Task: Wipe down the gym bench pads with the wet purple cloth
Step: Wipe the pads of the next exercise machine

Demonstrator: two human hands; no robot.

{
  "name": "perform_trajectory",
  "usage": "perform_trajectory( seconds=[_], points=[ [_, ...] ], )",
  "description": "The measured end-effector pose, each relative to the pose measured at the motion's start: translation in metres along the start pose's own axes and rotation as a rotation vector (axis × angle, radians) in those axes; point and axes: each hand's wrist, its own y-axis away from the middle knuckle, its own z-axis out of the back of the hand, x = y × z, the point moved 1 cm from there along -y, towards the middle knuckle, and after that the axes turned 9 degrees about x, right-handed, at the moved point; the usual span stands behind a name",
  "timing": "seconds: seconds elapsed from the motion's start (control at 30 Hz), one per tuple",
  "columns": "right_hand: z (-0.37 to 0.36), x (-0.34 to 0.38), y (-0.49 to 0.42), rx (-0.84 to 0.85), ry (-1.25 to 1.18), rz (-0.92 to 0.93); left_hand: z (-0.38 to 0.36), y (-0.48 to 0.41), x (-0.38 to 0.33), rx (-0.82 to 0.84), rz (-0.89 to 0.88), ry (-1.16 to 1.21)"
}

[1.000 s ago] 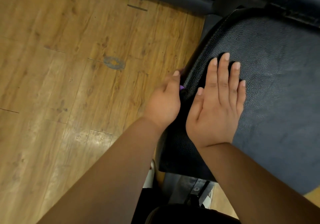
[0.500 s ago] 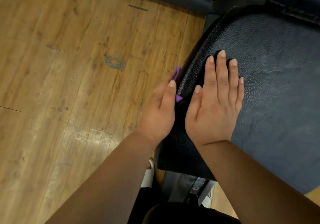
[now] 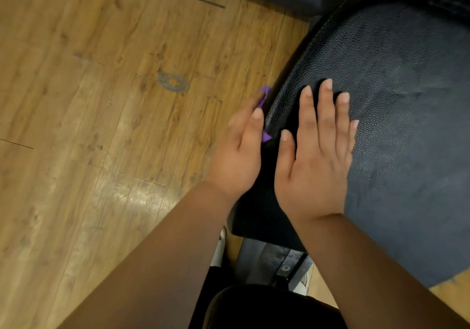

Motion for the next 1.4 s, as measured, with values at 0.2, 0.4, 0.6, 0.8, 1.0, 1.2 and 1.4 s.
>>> perform_trajectory(
  seconds=[0.2, 0.4, 0.6, 0.8, 1.0, 1.2, 1.4],
  points=[
    [-0.01, -0.002, 0.007, -0.014, 0.109, 0.044, 0.005, 0.008, 0.007, 0.025, 0.085, -0.018],
    [-0.011, -0.002, 0.009, -0.031, 0.128, 0.066, 0.011, -0.009, 0.013, 0.045, 0.296, 0.072],
    [-0.012, -0.001, 0.009, -0.048, 0.136, 0.061, 0.006, 0.026, 0.017, 0.062, 0.166, -0.018],
    [-0.014, -0.002, 0.011, -0.059, 0.143, 0.069, 0.006, 0.013, 0.01, -0.03, 0.416, 0.122],
    [-0.014, -0.001, 0.011, -0.067, 0.143, 0.077, -0.012, 0.056, 0.023, -0.107, 0.12, -0.076],
    [-0.014, -0.002, 0.012, -0.073, 0.154, 0.08, -0.01, 0.02, 0.005, -0.166, 0.158, -0.11],
    [-0.014, -0.002, 0.013, -0.066, 0.157, 0.088, -0.014, 0.059, 0.027, -0.167, 0.072, -0.182]
  ],
)
